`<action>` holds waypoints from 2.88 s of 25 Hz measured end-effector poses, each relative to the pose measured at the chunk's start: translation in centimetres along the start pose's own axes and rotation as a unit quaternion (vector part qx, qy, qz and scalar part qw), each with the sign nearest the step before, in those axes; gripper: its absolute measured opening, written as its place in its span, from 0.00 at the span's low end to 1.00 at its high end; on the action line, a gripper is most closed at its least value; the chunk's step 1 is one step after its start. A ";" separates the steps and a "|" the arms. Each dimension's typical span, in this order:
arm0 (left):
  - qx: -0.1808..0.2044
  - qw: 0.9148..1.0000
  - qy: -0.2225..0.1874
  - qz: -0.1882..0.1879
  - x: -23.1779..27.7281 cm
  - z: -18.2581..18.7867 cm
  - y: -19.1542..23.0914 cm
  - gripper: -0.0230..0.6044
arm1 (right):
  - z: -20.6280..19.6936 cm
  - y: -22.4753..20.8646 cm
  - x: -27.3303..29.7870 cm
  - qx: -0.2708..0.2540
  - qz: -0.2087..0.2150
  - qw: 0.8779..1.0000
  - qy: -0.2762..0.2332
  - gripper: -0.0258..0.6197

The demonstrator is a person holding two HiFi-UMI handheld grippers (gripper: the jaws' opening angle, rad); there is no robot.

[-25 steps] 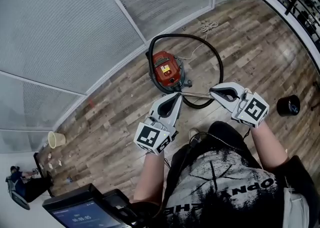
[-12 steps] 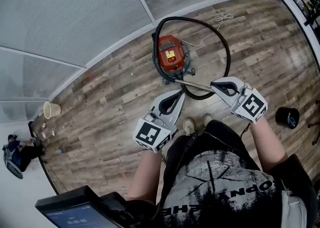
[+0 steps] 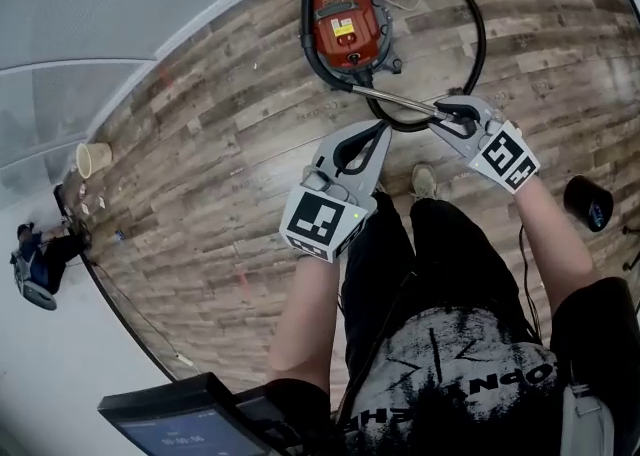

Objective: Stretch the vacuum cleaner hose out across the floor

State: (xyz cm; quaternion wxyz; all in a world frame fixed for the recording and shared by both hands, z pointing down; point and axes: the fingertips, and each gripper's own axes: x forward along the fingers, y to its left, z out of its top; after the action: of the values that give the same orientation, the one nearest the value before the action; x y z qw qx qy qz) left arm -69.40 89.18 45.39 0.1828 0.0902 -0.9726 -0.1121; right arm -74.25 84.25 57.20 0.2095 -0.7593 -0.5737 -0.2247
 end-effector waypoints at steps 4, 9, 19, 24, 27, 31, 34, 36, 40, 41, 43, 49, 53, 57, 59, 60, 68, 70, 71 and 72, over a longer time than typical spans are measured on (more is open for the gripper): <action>-0.004 1.000 0.021 -0.014 2.3 -4.0 2.3 0.03 | -7.0 -1.2 6.4 0.025 -0.004 0.998 0.062 0.35; 0.010 1.000 0.011 -0.010 3.3 -8.1 6.9 0.03 | -13.9 -2.8 14.6 0.034 -0.008 0.992 0.125 0.40; 0.057 0.998 -0.029 0.018 6.2 -14.9 15.1 0.03 | -28.5 -5.0 27.2 0.027 0.023 0.974 0.225 0.44; 0.075 0.997 0.002 0.020 7.9 -20.4 16.0 0.03 | -35.9 -5.6 32.5 0.016 0.027 0.966 0.258 0.42; 0.086 0.995 0.013 0.038 7.8 -22.6 16.7 0.03 | -38.1 -5.7 35.4 -0.006 0.036 0.963 0.266 0.37; 0.100 0.993 0.029 0.061 6.5 -24.9 17.2 0.03 | -40.5 -5.3 38.4 -0.023 0.048 0.960 0.273 0.32; 0.085 0.993 0.021 0.079 5.4 -25.5 17.8 0.03 | -41.1 -5.2 39.7 -0.040 0.050 0.957 0.283 0.23; 0.077 0.993 0.019 0.091 4.8 -26.0 18.1 0.03 | -41.4 -5.0 40.3 -0.058 0.058 0.952 0.293 0.19; 0.072 0.993 0.016 0.095 4.1 -26.4 18.1 0.03 | -41.7 -4.5 40.2 -0.078 0.080 0.947 0.301 0.16; 0.068 0.993 0.012 0.093 3.9 -26.3 18.0 0.03 | -41.5 -4.4 40.0 -0.076 0.082 0.948 0.297 0.15; 0.060 0.994 0.004 0.089 3.7 -25.5 17.9 0.03 | -40.5 -4.2 39.1 -0.070 0.089 0.953 0.282 0.15; 0.030 0.999 -0.016 0.035 2.9 -19.5 15.0 0.04 | -33.9 -2.5 32.6 -0.027 0.129 0.958 0.253 0.15; 0.026 0.999 -0.023 0.018 1.7 -13.7 13.1 0.03 | -28.6 -1.5 26.6 -0.020 0.154 0.957 0.245 0.14; -0.012 0.998 -0.060 0.008 0.2 -7.3 11.2 0.03 | -21.1 -0.9 20.1 -0.010 0.171 0.965 0.200 0.14; -0.041 0.997 -0.063 0.011 -1.1 -4.5 10.3 0.03 | -16.0 -1.1 16.7 -0.003 0.167 0.971 0.174 0.14; -0.047 0.997 -0.060 0.012 -1.6 -3.3 9.9 0.04 | -13.7 -1.1 15.1 0.002 0.167 0.973 0.161 0.14; -0.068 0.995 -0.027 -0.064 1.5 0.8 5.7 0.12 | -1.9 -1.6 5.7 0.017 0.144 0.985 0.091 0.14; -0.070 0.992 -0.020 -0.104 1.4 3.3 3.5 0.23 | 2.2 -0.7 2.6 0.011 0.128 0.988 0.081 0.15; -0.067 0.990 -0.021 -0.126 1.6 4.6 2.4 0.27 | 3.9 -0.4 1.4 0.009 0.121 0.990 0.077 0.15; -0.063 0.987 -0.029 -0.148 1.9 6.0 1.4 0.30 | 5.3 -0.2 0.4 0.007 0.113 0.991 0.074 0.15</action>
State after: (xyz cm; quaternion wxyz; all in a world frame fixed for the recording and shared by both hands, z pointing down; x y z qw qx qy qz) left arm -73.56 91.20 40.97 0.1417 0.2183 -0.9443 -0.2016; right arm -73.87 87.63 53.17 0.2808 -0.7993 -0.4685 -0.2504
